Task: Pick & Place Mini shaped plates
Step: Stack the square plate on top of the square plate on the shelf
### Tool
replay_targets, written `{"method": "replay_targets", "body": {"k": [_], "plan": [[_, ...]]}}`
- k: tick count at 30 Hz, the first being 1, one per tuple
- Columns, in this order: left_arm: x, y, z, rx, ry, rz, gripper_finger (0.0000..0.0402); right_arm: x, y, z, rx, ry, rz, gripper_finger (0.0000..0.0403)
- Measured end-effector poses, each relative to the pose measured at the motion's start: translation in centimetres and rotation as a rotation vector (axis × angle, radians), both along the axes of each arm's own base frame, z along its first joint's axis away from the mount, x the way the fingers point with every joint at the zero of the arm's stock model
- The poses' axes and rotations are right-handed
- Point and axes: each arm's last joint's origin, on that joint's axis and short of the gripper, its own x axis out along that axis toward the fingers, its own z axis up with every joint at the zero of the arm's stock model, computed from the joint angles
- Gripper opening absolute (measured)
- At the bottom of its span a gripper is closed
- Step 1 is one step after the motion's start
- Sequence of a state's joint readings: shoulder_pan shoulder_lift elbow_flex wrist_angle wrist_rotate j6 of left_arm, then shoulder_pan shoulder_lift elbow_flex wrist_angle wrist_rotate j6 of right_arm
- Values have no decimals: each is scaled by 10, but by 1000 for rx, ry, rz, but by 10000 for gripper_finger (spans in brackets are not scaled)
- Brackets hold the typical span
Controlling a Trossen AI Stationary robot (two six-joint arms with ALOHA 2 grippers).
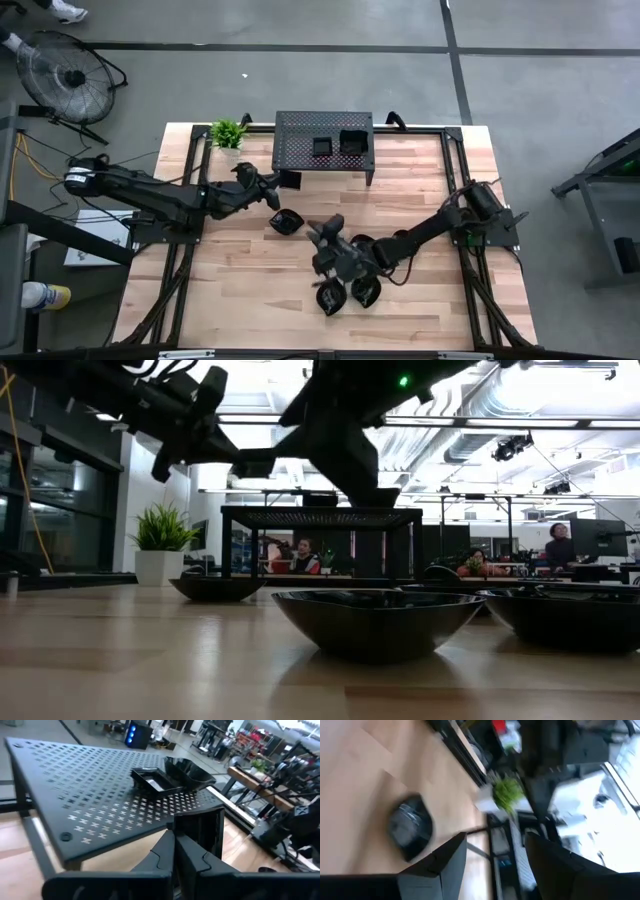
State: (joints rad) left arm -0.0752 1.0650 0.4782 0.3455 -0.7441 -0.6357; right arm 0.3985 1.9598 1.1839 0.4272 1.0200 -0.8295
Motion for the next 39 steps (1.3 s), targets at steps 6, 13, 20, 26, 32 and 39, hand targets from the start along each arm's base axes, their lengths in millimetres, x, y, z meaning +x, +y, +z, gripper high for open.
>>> {"method": "replay_targets", "body": {"k": [6,13,20,26,32,39], "plan": [[11,-4,-4,16,-26,-25,1,8,-20,0,-71,73,26,197],[13,-4,-7,14,-21,-40,1,14,-39,0,-127,129,26,197],[13,-4,-7,23,-8,-35,1,17,-43,2,-151,122,44,197],[13,-4,-7,47,9,-23,1,24,-45,-17,-230,171,44,197],[12,-4,-7,64,23,-23,1,39,-52,-31,-272,191,-24,197],[12,-3,-9,69,49,-10,1,59,-60,-26,-296,180,-103,197]]}}
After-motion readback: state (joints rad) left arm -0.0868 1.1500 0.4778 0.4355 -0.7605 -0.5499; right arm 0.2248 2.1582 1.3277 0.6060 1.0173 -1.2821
